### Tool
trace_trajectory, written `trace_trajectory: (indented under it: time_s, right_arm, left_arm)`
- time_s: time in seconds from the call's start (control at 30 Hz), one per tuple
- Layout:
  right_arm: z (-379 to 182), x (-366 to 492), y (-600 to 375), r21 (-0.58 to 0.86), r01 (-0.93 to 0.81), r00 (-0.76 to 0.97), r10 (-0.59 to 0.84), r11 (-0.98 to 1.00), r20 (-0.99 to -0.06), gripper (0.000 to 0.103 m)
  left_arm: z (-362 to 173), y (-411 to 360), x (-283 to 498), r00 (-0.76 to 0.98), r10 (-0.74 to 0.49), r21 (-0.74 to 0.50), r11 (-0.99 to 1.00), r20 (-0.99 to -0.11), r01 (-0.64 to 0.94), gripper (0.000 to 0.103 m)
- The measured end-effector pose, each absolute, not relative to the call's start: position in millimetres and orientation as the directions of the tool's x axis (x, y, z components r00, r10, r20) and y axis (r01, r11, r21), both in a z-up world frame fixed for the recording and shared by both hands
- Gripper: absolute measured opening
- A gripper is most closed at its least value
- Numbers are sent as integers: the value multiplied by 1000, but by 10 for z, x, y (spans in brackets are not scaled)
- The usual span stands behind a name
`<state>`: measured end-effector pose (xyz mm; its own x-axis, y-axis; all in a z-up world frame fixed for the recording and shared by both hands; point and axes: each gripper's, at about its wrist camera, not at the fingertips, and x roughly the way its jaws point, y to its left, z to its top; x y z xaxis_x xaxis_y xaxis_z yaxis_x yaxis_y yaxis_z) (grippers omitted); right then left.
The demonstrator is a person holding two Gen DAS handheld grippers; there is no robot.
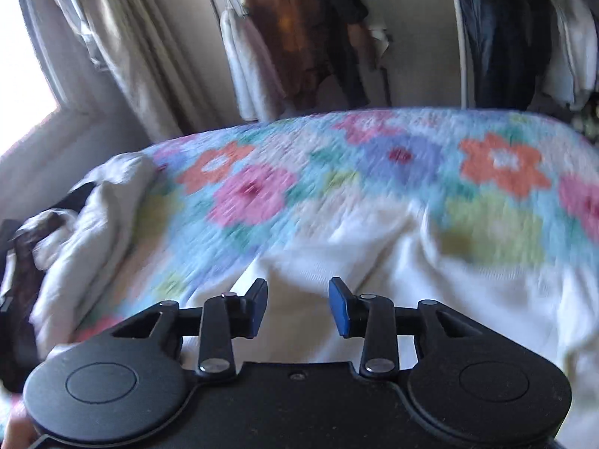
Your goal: Fold clothes
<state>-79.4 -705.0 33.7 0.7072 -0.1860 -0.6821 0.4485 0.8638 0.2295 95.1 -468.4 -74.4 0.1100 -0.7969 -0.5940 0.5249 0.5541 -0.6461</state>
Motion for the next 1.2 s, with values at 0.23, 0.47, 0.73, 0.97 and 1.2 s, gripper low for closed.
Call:
trace_trajectory:
  time_s: [0.23, 0.47, 0.73, 0.97, 1.2]
  right_arm:
    - [170, 9, -7617, -151, 346, 547, -330, 926, -769, 57]
    - [-242, 185, -8254, -115, 368, 465, -290, 923, -836, 59]
    - [-501, 66, -8390, 64, 473, 565, -246, 879, -788, 7]
    - [-148, -4, -8613, 116, 504, 701, -328, 856, -633, 5]
    - [-498, 251, -8713, 68, 524, 628, -332, 849, -704, 5]
  left_arm:
    - [-911, -4929, 915, 50, -757, -605, 558, -651, 569, 7]
    - [-409, -4954, 1095, 257, -706, -386, 612, -660, 690, 4]
    - [24, -5181, 1819, 502, -575, -107, 720, -646, 685, 4]
    - [654, -5537, 2496, 741, -475, 57, 824, -476, 564, 4]
    - [360, -6257, 2820, 814, -403, 187, 839, -418, 511, 9]
